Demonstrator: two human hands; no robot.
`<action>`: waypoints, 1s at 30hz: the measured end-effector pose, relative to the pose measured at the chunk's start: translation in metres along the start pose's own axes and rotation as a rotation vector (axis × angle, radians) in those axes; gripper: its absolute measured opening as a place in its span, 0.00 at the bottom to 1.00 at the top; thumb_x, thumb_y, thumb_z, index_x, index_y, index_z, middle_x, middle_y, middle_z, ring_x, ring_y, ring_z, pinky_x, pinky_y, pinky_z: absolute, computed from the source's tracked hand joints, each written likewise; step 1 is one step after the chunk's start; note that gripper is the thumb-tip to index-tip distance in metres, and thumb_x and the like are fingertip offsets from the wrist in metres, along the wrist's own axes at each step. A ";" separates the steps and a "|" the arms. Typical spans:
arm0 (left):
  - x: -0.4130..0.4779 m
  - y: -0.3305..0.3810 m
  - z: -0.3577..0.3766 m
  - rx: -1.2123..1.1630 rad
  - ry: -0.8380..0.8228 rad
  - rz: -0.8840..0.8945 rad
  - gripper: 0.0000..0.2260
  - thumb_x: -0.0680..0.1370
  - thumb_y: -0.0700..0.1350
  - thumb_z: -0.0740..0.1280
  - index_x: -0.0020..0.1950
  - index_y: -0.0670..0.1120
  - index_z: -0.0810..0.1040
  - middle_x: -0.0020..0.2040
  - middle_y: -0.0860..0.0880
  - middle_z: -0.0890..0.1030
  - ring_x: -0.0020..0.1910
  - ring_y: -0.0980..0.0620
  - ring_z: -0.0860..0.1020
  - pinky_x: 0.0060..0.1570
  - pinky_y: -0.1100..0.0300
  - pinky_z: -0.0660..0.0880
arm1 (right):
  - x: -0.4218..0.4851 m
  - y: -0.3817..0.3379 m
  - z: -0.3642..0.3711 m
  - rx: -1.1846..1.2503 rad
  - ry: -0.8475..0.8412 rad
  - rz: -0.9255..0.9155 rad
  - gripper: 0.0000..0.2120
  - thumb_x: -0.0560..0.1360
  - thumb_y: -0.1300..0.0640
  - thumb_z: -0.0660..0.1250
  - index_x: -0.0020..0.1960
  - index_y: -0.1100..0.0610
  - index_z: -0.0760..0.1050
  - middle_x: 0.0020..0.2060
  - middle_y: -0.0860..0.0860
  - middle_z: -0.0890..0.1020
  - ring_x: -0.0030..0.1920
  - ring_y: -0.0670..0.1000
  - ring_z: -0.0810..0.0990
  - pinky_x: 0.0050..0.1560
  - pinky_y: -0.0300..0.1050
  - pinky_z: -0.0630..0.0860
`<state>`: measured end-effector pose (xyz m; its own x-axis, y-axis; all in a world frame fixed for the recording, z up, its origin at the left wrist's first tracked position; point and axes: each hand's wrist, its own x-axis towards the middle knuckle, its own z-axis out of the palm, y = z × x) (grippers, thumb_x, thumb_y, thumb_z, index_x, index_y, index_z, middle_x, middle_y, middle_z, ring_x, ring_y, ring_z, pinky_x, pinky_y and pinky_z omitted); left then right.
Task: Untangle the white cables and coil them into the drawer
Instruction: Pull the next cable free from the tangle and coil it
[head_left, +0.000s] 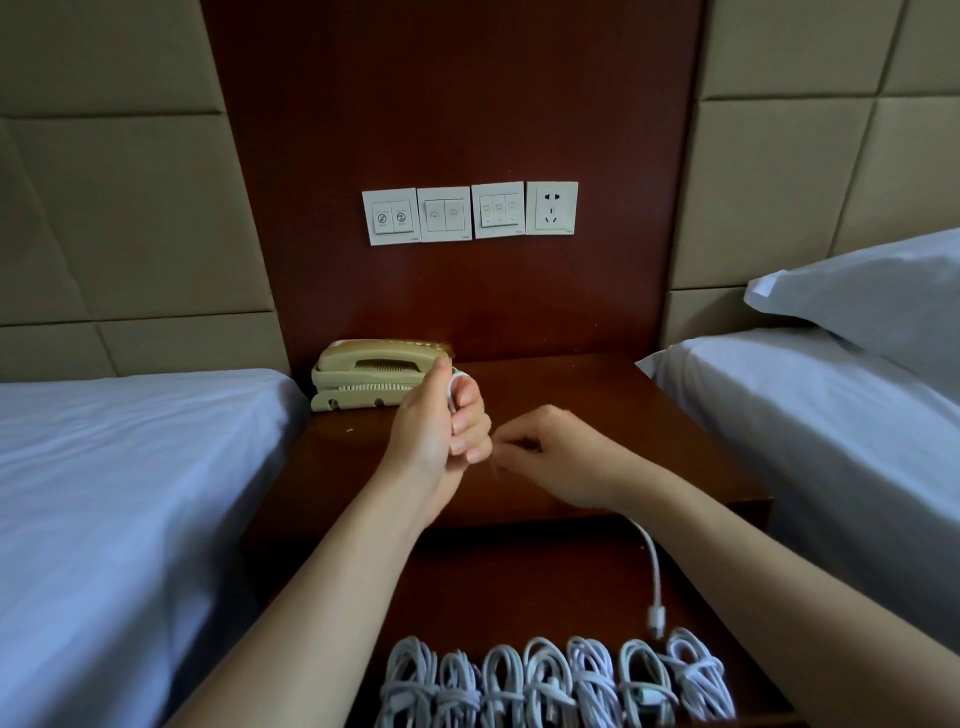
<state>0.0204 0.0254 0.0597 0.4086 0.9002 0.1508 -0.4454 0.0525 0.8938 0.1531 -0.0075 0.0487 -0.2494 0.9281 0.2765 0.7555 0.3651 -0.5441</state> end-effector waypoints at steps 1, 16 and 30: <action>0.001 -0.001 0.000 0.005 0.027 -0.005 0.23 0.84 0.51 0.47 0.31 0.45 0.61 0.18 0.53 0.59 0.15 0.58 0.57 0.17 0.67 0.57 | -0.001 -0.002 0.001 -0.025 -0.026 -0.009 0.11 0.78 0.56 0.62 0.40 0.58 0.79 0.32 0.53 0.79 0.32 0.50 0.74 0.35 0.42 0.70; 0.001 -0.010 -0.017 0.776 -0.096 0.021 0.28 0.84 0.51 0.47 0.28 0.40 0.71 0.19 0.48 0.70 0.18 0.52 0.69 0.23 0.62 0.69 | -0.009 -0.022 -0.004 -0.154 0.176 -0.185 0.09 0.76 0.53 0.65 0.40 0.53 0.80 0.35 0.47 0.82 0.35 0.46 0.78 0.40 0.47 0.74; -0.011 0.001 -0.007 0.266 -0.484 -0.298 0.16 0.72 0.50 0.53 0.28 0.42 0.66 0.21 0.51 0.61 0.17 0.58 0.59 0.21 0.66 0.64 | -0.008 -0.010 -0.014 0.076 0.282 -0.103 0.09 0.74 0.50 0.69 0.39 0.55 0.77 0.25 0.44 0.72 0.28 0.43 0.68 0.29 0.35 0.62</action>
<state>0.0100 0.0182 0.0560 0.8268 0.5625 -0.0029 -0.0687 0.1060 0.9920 0.1557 -0.0197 0.0632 -0.1365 0.8327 0.5366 0.6844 0.4709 -0.5566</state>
